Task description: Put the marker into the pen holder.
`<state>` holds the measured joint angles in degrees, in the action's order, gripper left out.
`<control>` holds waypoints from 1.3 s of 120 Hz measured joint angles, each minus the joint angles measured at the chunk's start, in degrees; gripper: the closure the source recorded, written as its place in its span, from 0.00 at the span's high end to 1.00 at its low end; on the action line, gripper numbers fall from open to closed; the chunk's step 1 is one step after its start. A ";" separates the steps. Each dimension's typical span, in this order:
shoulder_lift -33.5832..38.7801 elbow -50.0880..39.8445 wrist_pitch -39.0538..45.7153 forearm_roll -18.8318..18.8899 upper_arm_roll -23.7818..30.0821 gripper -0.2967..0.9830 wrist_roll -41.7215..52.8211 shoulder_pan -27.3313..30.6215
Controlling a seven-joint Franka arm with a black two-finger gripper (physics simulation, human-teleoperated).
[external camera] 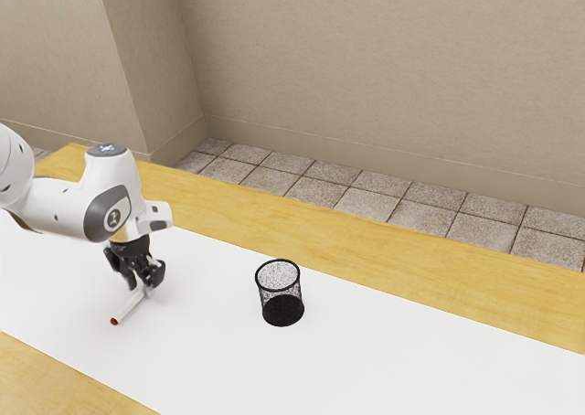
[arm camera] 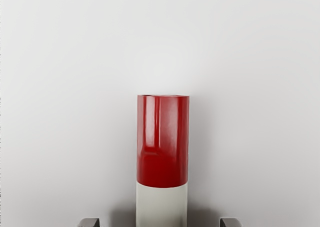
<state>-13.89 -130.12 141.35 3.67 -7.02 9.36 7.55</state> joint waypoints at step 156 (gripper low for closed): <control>29.63 -8.98 -5.06 -5.87 7.60 0.19 -6.71 -24.48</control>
<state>15.74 -139.10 136.29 -2.20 0.59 2.65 -16.93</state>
